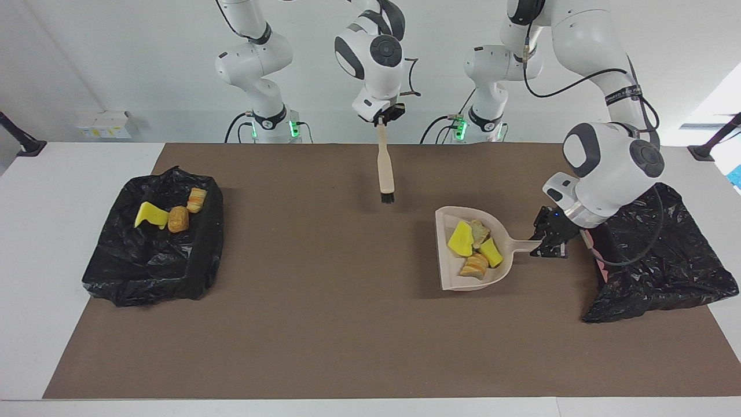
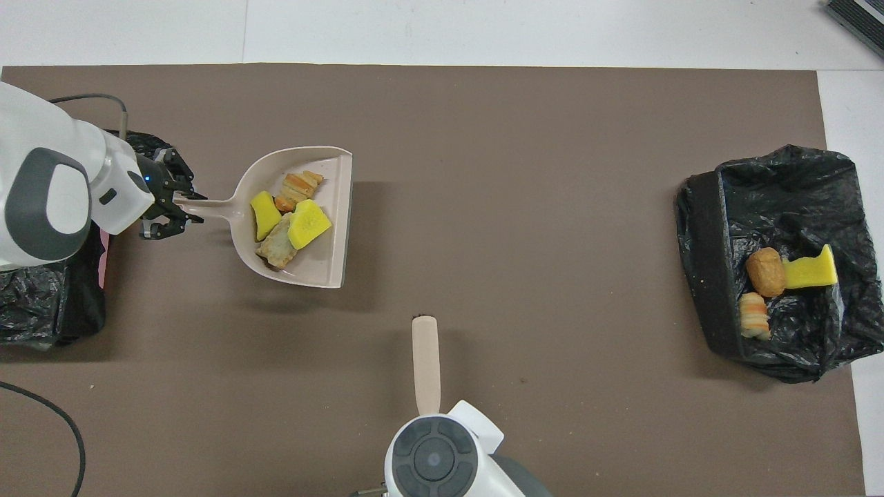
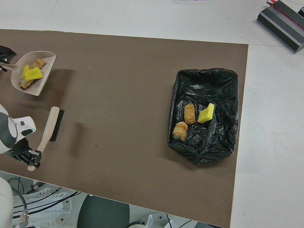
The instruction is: Sweep and dump trash in bin
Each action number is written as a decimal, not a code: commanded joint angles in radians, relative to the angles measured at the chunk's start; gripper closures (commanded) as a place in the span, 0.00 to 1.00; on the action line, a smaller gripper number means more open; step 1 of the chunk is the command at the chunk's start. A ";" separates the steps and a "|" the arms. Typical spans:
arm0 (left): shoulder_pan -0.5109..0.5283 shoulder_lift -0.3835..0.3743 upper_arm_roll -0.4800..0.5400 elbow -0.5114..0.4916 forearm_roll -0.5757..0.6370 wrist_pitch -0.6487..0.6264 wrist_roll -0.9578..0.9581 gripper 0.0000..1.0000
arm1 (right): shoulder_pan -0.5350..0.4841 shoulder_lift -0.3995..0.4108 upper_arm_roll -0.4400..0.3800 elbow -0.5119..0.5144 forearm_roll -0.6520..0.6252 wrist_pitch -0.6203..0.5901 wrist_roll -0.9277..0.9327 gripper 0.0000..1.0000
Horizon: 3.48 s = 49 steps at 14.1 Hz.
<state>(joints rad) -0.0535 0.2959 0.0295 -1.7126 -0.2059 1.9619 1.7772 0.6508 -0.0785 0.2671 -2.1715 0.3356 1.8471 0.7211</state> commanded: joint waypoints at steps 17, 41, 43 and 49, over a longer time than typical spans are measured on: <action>0.417 0.000 -0.002 0.223 0.229 -0.192 0.424 1.00 | 0.054 0.150 -0.009 -0.038 0.019 0.216 0.123 0.48; 0.333 -0.001 0.027 0.269 1.028 0.166 0.137 1.00 | -0.734 0.086 -0.031 0.594 -0.384 -0.259 -0.413 0.00; 0.314 -0.015 0.026 0.272 1.068 0.164 0.137 1.00 | -0.734 0.095 -0.031 0.643 -0.409 -0.311 -0.449 0.00; 0.277 -0.061 0.024 0.262 1.218 0.146 -0.007 1.00 | -0.734 0.085 -0.034 0.659 -0.408 -0.312 -0.454 0.00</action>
<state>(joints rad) 0.2437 0.2646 0.0483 -1.4430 0.9367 2.1234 1.8490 -0.0719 -0.0049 0.2245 -1.5437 -0.0564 1.5599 0.2963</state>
